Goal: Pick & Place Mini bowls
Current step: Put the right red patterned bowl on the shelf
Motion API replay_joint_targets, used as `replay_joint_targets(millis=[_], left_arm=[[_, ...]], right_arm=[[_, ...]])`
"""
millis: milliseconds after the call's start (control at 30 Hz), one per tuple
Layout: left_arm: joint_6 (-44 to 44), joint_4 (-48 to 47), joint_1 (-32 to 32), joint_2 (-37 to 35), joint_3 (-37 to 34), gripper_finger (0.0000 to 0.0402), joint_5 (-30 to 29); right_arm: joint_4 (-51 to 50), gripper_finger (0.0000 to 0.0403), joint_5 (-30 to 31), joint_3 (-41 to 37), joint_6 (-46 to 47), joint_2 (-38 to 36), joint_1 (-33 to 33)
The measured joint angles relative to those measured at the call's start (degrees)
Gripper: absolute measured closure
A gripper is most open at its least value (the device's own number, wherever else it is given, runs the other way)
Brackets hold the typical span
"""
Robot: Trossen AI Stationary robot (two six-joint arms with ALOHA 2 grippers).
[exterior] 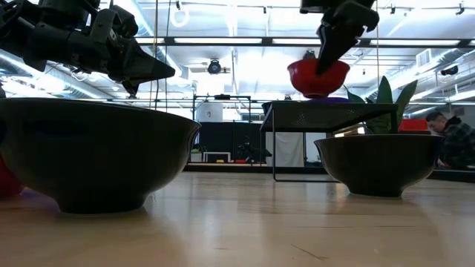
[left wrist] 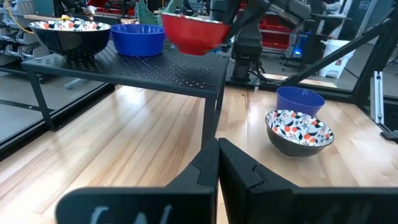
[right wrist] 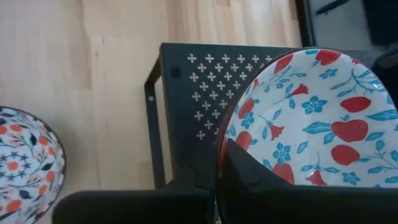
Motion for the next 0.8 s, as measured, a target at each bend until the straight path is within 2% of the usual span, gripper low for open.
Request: replay_joint_targets(millis=[200,800], left_arm=[[0.0,0.0,0.0,0.0,0.0,0.0392,0.0],[-0.02,-0.02,0.0,0.0,0.0,0.0392,0.0]], right_arm=[[0.17,0.0395,-3.84,-0.08,-1.15,0.44,-1.41],[-0.96,0.0382,-6.46,-0.09,-1.71,1.74,-3.29]])
